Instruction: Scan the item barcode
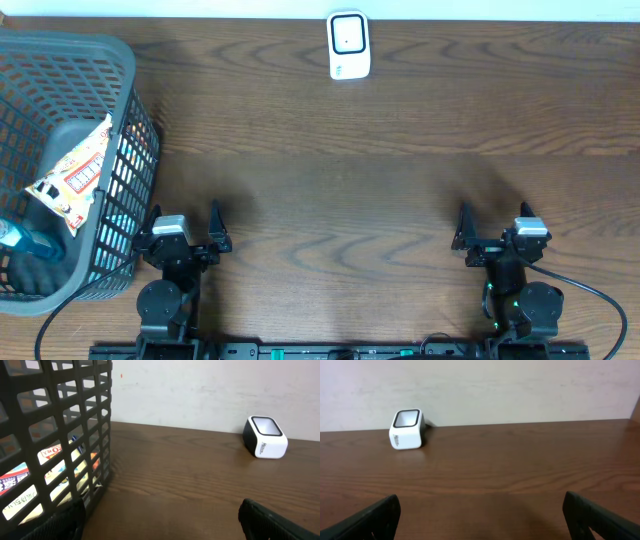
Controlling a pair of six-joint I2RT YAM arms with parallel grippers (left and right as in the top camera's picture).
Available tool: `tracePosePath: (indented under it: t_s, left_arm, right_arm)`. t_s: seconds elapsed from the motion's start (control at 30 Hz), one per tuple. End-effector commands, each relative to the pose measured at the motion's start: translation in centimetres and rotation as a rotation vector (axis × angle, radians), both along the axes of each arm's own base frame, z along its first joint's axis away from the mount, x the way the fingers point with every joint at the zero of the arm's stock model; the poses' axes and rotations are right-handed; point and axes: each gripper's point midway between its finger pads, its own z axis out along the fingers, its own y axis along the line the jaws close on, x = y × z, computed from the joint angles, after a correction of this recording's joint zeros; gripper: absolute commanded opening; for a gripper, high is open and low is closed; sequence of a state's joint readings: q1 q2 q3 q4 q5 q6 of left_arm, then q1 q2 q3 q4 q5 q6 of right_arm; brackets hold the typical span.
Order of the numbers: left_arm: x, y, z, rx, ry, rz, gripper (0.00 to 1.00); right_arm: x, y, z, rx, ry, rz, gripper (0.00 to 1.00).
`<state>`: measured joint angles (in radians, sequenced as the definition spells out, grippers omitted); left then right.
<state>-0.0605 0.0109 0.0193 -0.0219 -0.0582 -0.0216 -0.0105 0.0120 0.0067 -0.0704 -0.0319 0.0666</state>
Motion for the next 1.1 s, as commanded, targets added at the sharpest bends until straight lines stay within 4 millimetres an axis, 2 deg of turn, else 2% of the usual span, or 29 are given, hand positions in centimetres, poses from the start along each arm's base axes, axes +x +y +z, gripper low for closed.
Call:
tracePosePath:
  t_s: [0.0,0.97,1.07]
  left_arm:
    - [-0.1,0.6,-1.7,0.021,0.054,0.032,0.98]
    - [-0.1,0.6,-1.6,0.020,0.051,0.033,0.98]
    - [-0.1,-0.4,-1.6,0.013,0.051,-0.027,0.98]
  right_arm:
    - [0.0,0.3,-0.1,-0.012,0.002,0.013,0.99]
    - [0.0,0.3,-0.1,-0.012,0.002,0.013,0.99]
    - [0.0,0.3,-0.1,-0.012,0.002,0.013,0.99]
